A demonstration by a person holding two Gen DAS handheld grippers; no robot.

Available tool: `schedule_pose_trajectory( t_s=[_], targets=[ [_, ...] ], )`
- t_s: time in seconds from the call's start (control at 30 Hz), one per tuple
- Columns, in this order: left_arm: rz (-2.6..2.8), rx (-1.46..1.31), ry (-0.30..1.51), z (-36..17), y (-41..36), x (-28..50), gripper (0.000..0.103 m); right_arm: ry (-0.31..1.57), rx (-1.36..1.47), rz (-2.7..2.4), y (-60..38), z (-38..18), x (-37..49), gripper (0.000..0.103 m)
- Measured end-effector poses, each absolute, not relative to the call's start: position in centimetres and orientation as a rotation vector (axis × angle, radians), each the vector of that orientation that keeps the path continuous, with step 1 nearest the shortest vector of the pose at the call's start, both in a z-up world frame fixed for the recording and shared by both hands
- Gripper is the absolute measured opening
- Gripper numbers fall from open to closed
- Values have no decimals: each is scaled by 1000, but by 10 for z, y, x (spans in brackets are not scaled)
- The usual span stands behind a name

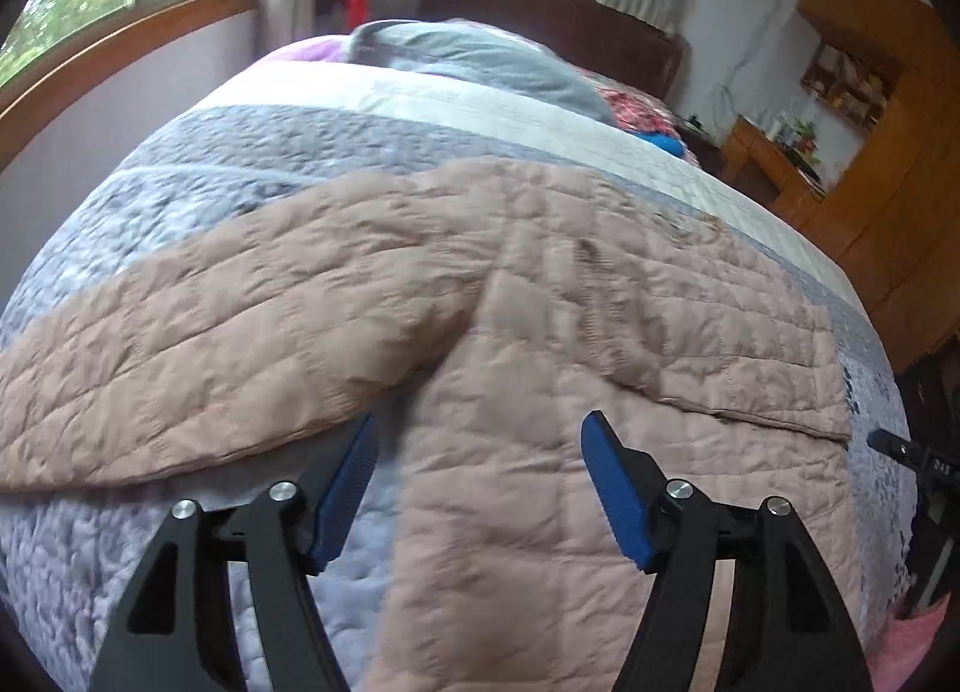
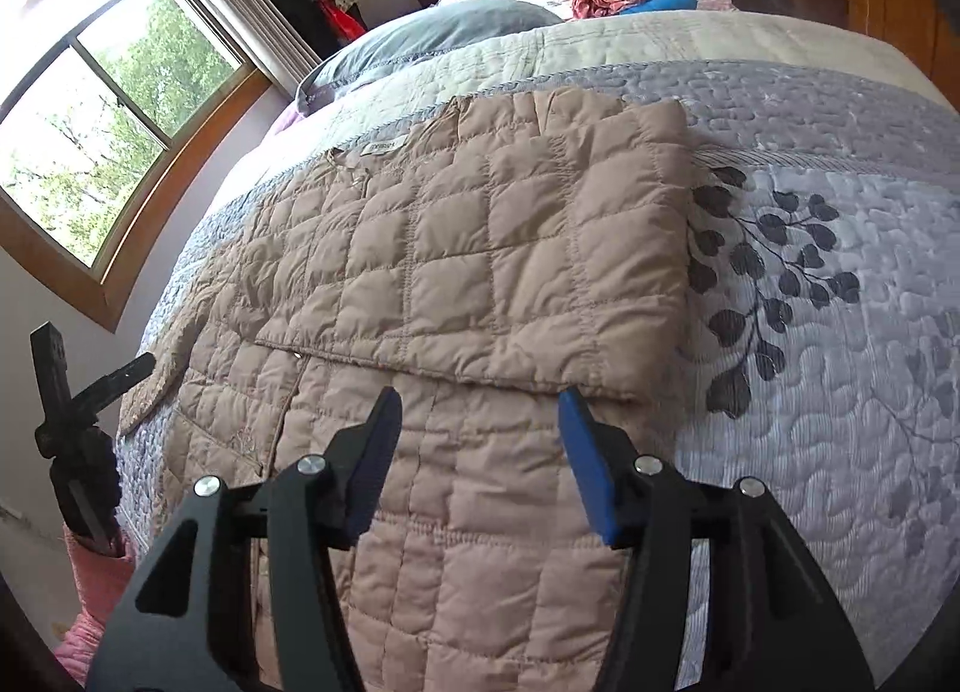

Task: Fold large clothes
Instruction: 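Grasp the other sleeve cuff with the left gripper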

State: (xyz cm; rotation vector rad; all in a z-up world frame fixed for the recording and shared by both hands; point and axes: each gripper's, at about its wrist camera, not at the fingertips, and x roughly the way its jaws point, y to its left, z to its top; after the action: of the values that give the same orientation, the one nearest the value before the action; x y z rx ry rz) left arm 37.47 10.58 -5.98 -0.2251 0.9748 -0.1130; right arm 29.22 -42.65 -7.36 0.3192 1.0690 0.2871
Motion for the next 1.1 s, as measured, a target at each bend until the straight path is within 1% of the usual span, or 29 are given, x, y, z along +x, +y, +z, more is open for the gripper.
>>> schedule_pose_trajectory(
  t_s=[0.17,0.33,0.5,0.6,0.63,0.67,0.7,0.73,0.77,0.8,0.87,0.97,1.07,1.1],
  targets=[
    [131,-383,989,-86,218,338,70,1101,269,297,-417,-89,281,55],
    [331,-540,970,-108,308,311,70,1121,264,305,-409,-97,278,55],
    [385,-715,932,-126,368,308,68,1133,265,297,-407,-102,281,55],
    [366,-776,900,-131,383,312,68,1139,261,291,-408,-106,282,55],
    [371,-785,891,-132,387,314,66,1143,259,284,-408,-107,282,55],
    [383,-790,886,-133,389,315,60,1145,256,278,-408,-108,283,55],
    [399,-790,881,-133,391,316,50,1147,251,272,-408,-110,283,55],
    [420,-786,879,-134,393,317,45,1150,250,271,-408,-111,284,55],
    [438,-785,878,-135,395,318,34,1155,252,269,-408,-113,284,55],
    [442,-789,874,-136,397,317,27,1161,252,268,-408,-116,285,55],
    [443,-790,864,-138,399,317,18,1169,249,266,-408,-120,286,55],
    [442,-782,849,-142,400,317,13,1181,256,266,-408,-127,289,56],
    [451,-769,847,-141,399,317,9,1186,269,268,-408,-133,293,56],
    [455,-766,847,-139,398,318,6,1185,271,268,-408,-134,293,56]
  ],
)
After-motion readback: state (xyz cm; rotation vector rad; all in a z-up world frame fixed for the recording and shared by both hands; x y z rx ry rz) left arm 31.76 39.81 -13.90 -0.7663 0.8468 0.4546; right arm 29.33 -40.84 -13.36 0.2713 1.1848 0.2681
